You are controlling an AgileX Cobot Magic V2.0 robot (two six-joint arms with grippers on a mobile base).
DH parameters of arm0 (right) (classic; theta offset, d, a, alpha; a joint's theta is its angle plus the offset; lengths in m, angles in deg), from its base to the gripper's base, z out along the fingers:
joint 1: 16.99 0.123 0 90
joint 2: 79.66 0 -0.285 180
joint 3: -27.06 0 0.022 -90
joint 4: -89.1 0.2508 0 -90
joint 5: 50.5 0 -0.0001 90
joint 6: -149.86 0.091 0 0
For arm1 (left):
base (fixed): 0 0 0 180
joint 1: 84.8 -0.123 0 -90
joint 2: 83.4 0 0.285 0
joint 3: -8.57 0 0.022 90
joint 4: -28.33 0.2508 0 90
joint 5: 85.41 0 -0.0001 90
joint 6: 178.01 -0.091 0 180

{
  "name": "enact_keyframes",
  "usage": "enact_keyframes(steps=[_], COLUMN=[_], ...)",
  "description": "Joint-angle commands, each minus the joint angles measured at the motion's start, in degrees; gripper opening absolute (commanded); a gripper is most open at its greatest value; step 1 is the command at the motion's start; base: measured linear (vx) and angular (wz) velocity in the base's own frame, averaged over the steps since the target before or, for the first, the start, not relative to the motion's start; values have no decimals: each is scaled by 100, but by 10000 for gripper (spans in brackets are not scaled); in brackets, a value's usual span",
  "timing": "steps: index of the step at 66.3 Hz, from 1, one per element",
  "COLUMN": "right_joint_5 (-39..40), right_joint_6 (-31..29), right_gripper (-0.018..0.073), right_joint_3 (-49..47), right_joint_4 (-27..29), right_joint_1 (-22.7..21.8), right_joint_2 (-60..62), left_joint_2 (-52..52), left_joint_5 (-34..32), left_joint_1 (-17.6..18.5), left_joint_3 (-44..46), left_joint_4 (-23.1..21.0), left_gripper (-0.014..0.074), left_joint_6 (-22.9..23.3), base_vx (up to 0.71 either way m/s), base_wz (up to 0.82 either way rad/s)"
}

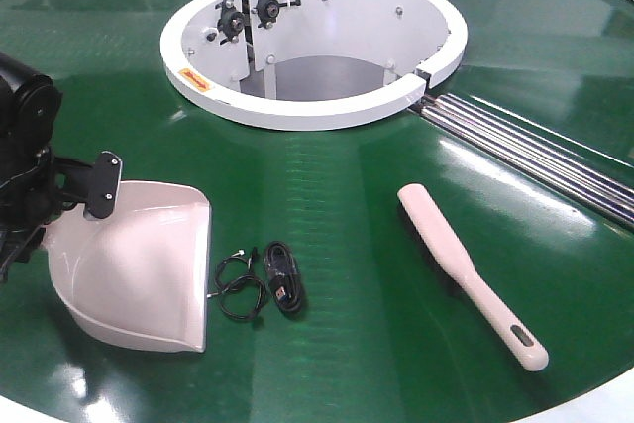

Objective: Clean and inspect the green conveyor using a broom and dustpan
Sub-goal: 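Tilt the dustpan with the left gripper, lip down beside the cables, then reach the right gripper to the pink brush and grasp its handle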

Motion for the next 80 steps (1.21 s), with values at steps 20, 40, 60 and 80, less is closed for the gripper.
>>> enact_keyframes(steps=[20, 40, 60, 80], right_joint_5=[445, 445, 789, -971], right_joint_6=[-51, -51, 228, 228], right_gripper=[-9, -9, -9, -9], right_joint_3=[12, 12, -478, -2601], right_joint_4=[-66, -66, 136, 172], right_joint_1=[-32, -32, -27, -27], right_joint_2=[62, 62, 26, -2188], left_joint_2=[304, 304, 304, 304], left_joint_5=[186, 186, 186, 186], left_joint_1=[25, 25, 25, 25], left_joint_3=[164, 164, 164, 164], left_joint_4=[68, 68, 68, 68], left_gripper=[-6, -6, -6, -6], left_joint_6=[82, 82, 82, 82], base_vx=[0, 0, 0, 0], base_wz=[0, 0, 0, 0])
